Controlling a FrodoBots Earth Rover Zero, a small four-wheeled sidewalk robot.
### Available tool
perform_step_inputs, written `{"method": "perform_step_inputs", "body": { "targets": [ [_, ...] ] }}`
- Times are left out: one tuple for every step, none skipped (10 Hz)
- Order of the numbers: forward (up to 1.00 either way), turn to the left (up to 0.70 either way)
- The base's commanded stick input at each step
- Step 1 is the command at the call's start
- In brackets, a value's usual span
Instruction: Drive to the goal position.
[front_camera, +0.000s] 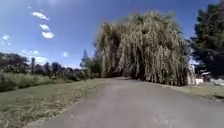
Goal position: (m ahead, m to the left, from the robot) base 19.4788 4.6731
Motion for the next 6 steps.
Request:
{"method": "perform_step_inputs", "body": {
  "targets": [
    [1.0,0.0],
    [1.0,0.0],
    [1.0,0.0],
    [1.0,0.0],
    [1.0,0.0],
    [1.0,0.0]
  ]
}}
